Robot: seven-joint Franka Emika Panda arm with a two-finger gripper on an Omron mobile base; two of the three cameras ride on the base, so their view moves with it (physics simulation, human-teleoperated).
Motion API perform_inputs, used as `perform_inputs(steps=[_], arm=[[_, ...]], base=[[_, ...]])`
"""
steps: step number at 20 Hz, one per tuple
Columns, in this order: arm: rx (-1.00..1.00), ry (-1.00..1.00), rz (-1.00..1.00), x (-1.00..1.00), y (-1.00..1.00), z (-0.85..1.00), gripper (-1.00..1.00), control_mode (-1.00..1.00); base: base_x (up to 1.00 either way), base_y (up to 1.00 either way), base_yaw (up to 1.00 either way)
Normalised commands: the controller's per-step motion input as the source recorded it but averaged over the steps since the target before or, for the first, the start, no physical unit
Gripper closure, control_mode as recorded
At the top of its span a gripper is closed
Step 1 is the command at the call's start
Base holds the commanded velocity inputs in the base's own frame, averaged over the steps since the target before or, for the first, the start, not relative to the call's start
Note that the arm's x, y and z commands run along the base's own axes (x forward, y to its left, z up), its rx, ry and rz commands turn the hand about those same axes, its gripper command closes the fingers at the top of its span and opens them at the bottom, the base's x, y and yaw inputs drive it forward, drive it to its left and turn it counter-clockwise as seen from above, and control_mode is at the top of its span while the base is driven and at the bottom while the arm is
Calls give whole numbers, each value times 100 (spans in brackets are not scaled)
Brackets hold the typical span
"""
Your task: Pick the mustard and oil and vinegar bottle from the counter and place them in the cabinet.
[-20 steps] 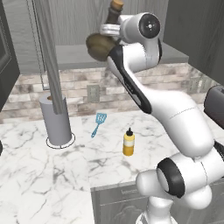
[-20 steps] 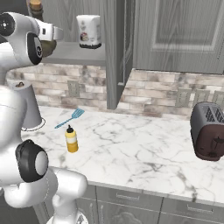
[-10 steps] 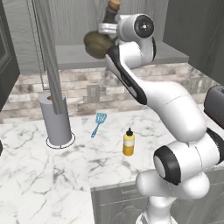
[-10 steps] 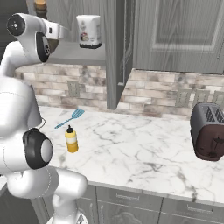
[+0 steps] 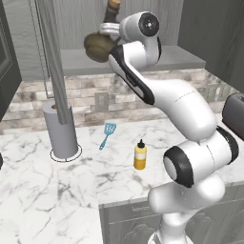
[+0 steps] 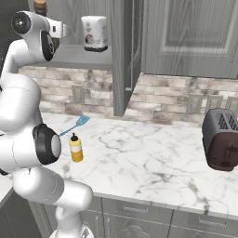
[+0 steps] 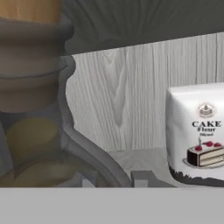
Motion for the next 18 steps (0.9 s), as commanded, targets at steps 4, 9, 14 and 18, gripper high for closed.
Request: perform_inputs(steps=[4,9,14,18], arm=[[-1,4,10,25,33,-10,100,-100],[-5,0,9,1,10,7,100,-100],[-9,1,13,0,6,1,100,-100],[-13,6,15,3,13,-12,100,-100]], base=[[0,0,0],[0,0,0],[0,0,0],[0,0,0]])
